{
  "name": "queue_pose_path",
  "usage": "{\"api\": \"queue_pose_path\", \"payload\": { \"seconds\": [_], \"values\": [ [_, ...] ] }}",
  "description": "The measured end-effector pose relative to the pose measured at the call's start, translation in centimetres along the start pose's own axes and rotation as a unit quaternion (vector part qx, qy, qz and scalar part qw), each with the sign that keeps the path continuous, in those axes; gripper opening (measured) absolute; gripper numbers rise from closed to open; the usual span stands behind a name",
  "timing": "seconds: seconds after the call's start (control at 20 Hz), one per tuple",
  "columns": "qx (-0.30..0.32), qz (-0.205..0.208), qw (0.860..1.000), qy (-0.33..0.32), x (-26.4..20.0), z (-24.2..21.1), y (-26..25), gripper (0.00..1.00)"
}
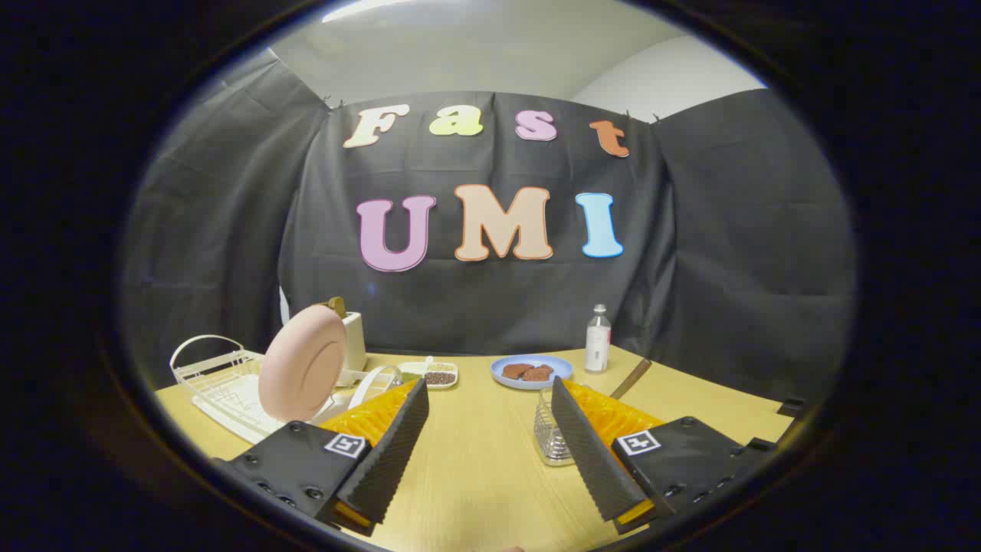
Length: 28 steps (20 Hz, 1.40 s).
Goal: Take the plate from the dish rack, then take the spoon from the basket and place it into the plate.
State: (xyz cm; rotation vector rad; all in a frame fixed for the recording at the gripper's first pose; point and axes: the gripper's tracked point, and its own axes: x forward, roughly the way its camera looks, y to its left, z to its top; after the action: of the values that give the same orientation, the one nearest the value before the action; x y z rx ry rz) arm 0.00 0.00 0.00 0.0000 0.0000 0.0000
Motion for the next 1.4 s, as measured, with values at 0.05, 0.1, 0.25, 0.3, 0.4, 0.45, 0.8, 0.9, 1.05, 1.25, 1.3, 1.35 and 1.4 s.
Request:
{"api": "queue_pose_path", "payload": {
  "seconds": [0.05, 0.1, 0.25, 0.3, 0.4, 0.45, 0.8, 0.9, 1.05, 1.25, 1.3, 1.35, 1.4],
  "values": [
    [-0.001, -0.003, 1.000, -0.001, 0.0, 0.0, 0.0, 1.00],
    [-0.002, -0.005, 1.000, -0.002, 0.0, 0.0, 0.0, 1.00],
    [-0.004, -0.010, 1.000, -0.001, 0.1, 0.0, 0.4, 1.00],
    [-0.005, -0.009, 1.000, -0.002, 0.2, 0.1, 0.6, 1.00],
    [-0.005, -0.008, 1.000, -0.002, 0.2, 0.2, 1.1, 1.00],
    [-0.004, -0.007, 1.000, -0.003, 0.2, 0.2, 1.2, 1.00],
    [0.000, -0.015, 1.000, -0.002, 0.0, 0.6, 1.4, 1.00],
    [-0.010, -0.027, 1.000, 0.005, -0.1, 0.9, 1.0, 1.00],
    [-0.025, -0.044, 0.999, 0.009, 0.1, 2.2, 1.0, 1.00],
    [-0.015, -0.046, 0.999, 0.021, 0.6, 5.0, 3.2, 1.00],
    [-0.011, -0.049, 0.998, 0.023, 0.7, 5.9, 3.8, 1.00],
    [-0.006, -0.049, 0.998, 0.025, 0.8, 6.9, 4.6, 1.00],
    [0.000, -0.054, 0.998, 0.025, 1.0, 8.1, 5.3, 1.00]
  ]
}}
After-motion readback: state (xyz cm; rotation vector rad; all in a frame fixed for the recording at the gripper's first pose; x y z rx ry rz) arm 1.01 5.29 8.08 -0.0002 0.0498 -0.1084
